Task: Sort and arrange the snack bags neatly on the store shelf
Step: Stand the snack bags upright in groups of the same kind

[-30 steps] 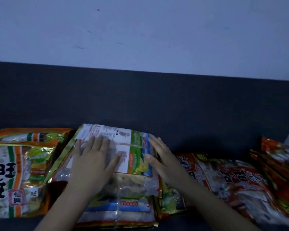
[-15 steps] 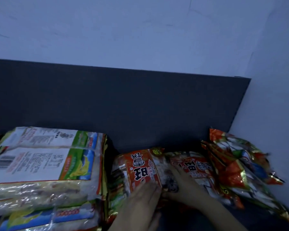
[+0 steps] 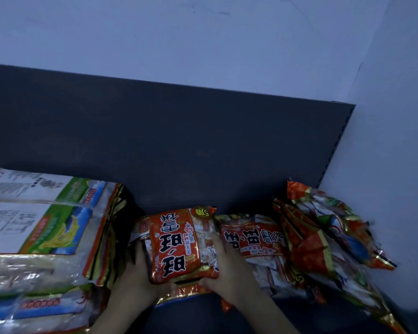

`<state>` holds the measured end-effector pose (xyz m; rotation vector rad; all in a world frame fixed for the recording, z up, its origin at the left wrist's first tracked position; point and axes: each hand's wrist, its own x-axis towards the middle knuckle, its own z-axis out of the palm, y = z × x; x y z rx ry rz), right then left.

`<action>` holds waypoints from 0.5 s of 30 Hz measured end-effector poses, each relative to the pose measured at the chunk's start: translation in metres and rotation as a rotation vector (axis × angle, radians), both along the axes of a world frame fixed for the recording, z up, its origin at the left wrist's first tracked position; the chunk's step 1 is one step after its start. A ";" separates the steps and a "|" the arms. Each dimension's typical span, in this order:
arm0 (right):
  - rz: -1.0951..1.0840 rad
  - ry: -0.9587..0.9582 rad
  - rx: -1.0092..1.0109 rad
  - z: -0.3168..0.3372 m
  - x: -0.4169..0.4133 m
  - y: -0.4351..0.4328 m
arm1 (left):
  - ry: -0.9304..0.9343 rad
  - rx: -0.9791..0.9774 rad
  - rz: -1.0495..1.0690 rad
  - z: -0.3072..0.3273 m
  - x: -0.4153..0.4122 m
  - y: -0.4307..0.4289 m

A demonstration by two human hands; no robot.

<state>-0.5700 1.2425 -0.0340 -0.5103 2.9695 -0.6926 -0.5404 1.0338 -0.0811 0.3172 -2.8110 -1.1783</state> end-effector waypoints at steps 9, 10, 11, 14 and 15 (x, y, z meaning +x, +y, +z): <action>0.087 0.216 -0.192 0.009 0.003 -0.007 | 0.199 -0.109 0.067 0.006 0.000 0.018; 0.113 0.245 -0.198 0.016 0.005 -0.007 | 0.223 -0.087 0.080 0.009 0.002 0.021; 0.135 0.277 -0.197 0.025 0.007 -0.007 | 0.244 -0.059 0.079 0.012 0.003 0.024; 0.175 0.387 -0.186 0.057 0.011 -0.001 | 0.272 0.042 0.058 0.027 0.006 0.034; 0.170 0.415 -0.191 0.070 0.013 0.004 | 0.290 0.072 0.035 0.035 0.006 0.040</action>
